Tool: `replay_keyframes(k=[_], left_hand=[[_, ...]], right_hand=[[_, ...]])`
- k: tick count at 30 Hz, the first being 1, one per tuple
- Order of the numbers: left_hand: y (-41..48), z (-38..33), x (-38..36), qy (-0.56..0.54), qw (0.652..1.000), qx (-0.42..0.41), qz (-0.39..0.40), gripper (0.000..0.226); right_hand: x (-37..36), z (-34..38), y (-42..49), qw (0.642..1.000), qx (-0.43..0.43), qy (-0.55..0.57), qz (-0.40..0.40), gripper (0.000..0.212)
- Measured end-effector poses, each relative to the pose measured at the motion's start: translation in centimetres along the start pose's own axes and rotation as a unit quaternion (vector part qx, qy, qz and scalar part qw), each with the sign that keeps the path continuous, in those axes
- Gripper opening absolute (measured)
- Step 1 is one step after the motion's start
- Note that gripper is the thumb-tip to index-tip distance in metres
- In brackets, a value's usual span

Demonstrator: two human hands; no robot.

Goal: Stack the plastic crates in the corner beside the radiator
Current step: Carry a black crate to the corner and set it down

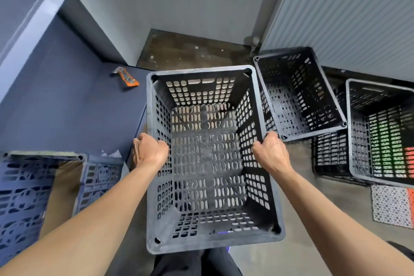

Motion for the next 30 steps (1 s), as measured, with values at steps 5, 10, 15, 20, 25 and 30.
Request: replay_keyframes(k=[5,10,15,20,25,30], left_hand=[[4.5,-4.6,1.7,0.009,1.000,-0.009,0.004,0.048],[9.6,-8.1,3.0,0.003,0.999,-0.024,0.038,0.044],[14.0,-11.2,4.6,0.007,0.998,-0.038,0.053,0.048],[17.9,-13.9,5.5,0.014,0.997,-0.039,0.063,0.051],[21.5,-17.4,6.3,0.007,0.998,-0.033,0.051,0.049],[24.5,-21.3,6.5,-0.008,0.999,-0.010,0.046,0.047]], right_hand=[[1.1,3.9,3.9,1.000,-0.016,-0.011,-0.007,0.023],[1.3,7.9,7.7,0.999,-0.027,-0.035,-0.006,0.013],[0.6,10.9,11.6,0.999,-0.033,-0.033,0.005,0.011],[0.4,13.9,15.5,0.999,-0.026,-0.031,0.014,0.010],[1.2,17.5,20.7,0.999,0.002,-0.034,0.010,0.012],[2.4,20.9,27.2,0.998,0.020,-0.044,0.028,0.022]])
Point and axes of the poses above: each hand's wrist, its own y-axis towards the middle knuckle, its own x-axis out of the back of the hand, z = x × y, the point moved 6 cm from there along y, towards the middle knuckle, and after that the axes turned 2 degrees about x, right-handed, at the moved point
